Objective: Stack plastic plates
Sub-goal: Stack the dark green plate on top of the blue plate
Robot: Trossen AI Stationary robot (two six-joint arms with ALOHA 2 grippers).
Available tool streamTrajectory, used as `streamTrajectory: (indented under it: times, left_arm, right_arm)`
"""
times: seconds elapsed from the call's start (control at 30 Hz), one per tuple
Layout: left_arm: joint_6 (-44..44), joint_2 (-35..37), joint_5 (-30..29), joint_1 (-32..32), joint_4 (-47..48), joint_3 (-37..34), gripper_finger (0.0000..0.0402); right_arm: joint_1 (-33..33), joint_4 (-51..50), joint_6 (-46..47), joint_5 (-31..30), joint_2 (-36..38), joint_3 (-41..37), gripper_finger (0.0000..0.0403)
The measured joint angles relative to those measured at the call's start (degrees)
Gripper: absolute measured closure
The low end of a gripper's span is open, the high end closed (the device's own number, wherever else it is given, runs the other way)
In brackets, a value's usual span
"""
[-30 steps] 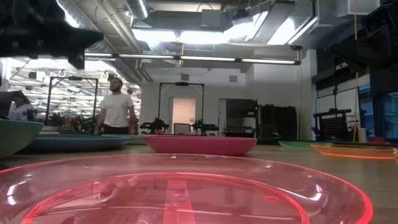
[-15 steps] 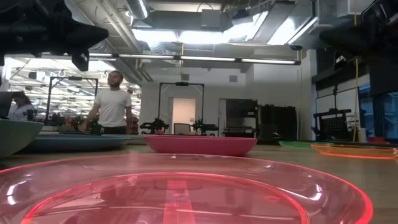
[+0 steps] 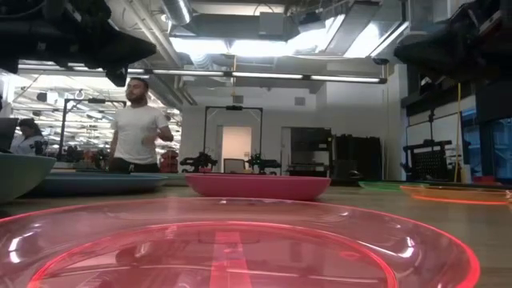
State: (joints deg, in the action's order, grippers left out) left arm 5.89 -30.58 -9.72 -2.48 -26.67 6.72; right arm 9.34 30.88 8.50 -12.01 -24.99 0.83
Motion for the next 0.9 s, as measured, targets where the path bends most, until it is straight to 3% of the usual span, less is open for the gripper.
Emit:
streamTrajectory:
  times: [0.23, 0.4, 0.67, 0.9]
  left_arm:
    - [-8.13, -2.95, 0.13, 0.02, -9.87, 0.02, 0.0401]
    - [-10.47, -2.93, 2.47, 0.04, -11.69, 0.04, 0.0401]
    - [-5.09, -2.24, 8.59, -0.91, -10.8, 0.04, 0.0401]
    - [-3.87, 0.2, 6.3, -2.09, -10.02, 0.05, 0.0401]
  right_arm:
    - [0.02, 2.17, 1.73, 0.01, -23.45, 10.42, 0.0398]
    - [0.07, 2.06, 1.75, 1.17, -40.02, 21.02, 0.0398]
    - [0.8, 1.85, 3.08, 7.76, -63.65, 40.04, 0.0398]
    - [3.45, -4.72, 3.77, 8.6, -79.41, 58.11, 0.0398]
